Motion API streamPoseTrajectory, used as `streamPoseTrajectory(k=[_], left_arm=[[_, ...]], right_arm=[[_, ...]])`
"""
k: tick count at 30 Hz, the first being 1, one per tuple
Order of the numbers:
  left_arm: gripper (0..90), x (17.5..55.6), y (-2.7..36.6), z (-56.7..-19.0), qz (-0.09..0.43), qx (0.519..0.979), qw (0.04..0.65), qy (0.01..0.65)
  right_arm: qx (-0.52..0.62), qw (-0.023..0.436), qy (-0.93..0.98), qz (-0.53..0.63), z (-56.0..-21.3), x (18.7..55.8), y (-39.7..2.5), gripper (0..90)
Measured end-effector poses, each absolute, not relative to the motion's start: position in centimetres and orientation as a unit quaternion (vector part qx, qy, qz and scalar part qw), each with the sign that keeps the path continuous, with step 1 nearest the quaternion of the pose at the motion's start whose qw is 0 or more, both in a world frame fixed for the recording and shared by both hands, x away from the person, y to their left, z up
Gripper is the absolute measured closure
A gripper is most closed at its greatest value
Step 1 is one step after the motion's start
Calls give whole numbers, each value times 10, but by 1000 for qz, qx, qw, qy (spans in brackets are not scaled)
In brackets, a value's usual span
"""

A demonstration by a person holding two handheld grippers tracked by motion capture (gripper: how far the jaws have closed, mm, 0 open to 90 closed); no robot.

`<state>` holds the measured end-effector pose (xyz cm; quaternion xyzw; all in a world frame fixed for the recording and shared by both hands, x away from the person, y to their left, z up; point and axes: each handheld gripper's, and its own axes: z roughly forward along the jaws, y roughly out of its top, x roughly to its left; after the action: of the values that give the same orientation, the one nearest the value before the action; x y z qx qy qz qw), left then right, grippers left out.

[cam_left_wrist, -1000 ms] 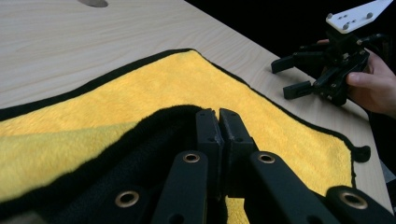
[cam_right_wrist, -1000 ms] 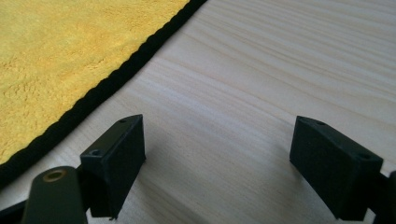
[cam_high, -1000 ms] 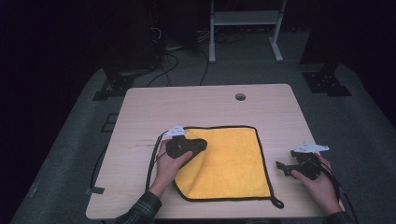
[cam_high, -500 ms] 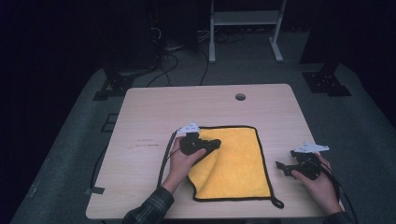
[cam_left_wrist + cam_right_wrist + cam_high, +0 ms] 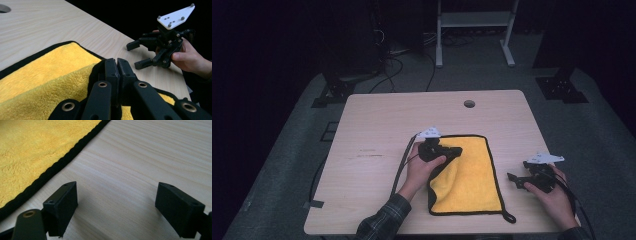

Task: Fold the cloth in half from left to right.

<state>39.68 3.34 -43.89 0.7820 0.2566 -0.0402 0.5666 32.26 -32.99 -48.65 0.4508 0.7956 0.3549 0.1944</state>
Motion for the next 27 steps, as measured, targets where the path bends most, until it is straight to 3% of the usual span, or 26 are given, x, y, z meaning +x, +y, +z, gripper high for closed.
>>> streamPoseTrajectory(k=[27], left_arm=[[875, 408, -54, -460, -56, 821, 519, 230]], right_arm=[[451, 194, 796, 355, -486, 323, -330, 166]])
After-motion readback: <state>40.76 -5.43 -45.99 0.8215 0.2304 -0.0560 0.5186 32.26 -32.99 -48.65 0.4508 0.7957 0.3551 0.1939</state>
